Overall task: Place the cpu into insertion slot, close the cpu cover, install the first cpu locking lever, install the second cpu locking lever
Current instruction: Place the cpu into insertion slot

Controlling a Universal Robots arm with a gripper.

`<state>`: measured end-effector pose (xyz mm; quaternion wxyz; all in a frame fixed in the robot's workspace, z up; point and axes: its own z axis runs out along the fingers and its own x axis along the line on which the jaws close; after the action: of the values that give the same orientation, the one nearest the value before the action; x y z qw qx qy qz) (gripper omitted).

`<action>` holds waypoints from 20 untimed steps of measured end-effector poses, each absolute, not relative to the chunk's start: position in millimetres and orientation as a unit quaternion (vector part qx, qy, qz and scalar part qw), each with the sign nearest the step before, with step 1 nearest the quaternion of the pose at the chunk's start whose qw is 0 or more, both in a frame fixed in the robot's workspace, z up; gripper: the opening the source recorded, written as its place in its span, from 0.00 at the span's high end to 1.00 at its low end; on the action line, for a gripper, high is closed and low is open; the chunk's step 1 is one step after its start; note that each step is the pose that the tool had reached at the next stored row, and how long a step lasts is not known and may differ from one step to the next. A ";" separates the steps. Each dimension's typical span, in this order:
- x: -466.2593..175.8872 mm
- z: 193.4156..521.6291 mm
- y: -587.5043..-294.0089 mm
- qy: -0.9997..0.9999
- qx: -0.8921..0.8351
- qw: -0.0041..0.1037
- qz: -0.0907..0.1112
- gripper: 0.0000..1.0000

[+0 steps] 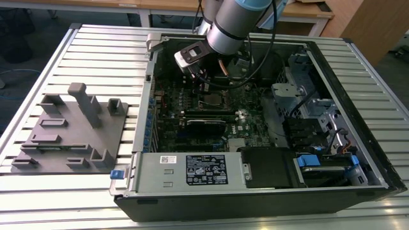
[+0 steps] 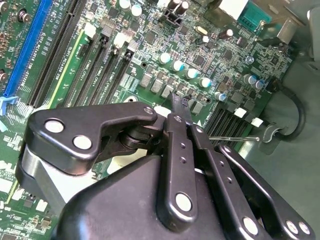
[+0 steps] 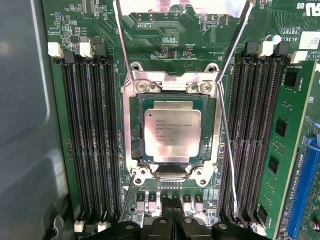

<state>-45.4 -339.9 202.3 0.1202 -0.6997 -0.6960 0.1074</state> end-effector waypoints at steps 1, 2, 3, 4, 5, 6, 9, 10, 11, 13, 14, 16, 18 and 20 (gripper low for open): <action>-45.4 202.3 -340.0 -0.696 -0.700 0.120 0.108 0.90; -45.4 202.3 -340.0 -0.696 -0.700 0.121 0.108 0.90; -45.4 202.3 -339.9 -0.696 -0.700 0.121 0.108 0.90; -45.4 202.3 -339.9 -0.696 -0.700 0.121 0.108 0.90; -45.4 202.3 -339.9 -0.696 -0.700 0.121 0.108 0.90; -45.4 202.3 -339.9 -0.696 -0.700 0.121 0.108 0.90; -45.4 202.3 -340.0 -0.696 -0.699 0.122 0.109 0.90; -45.4 202.3 -339.9 -0.696 -0.699 0.122 0.109 0.90; -45.4 202.3 -340.0 -0.696 -0.699 0.122 0.109 0.90; -45.4 202.3 -340.0 -0.696 -0.699 0.123 0.110 0.90; -45.4 202.3 -339.9 -0.696 -0.699 0.123 0.110 0.90; -45.4 202.3 -339.9 -0.695 -0.699 0.123 0.110 0.90; -45.4 202.3 -339.9 -0.695 -0.699 0.123 0.111 0.90; -45.4 202.3 -339.9 -0.695 -0.699 0.124 0.111 0.90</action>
<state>-45.4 -339.9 202.3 0.1238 -0.6992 -0.6954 0.1109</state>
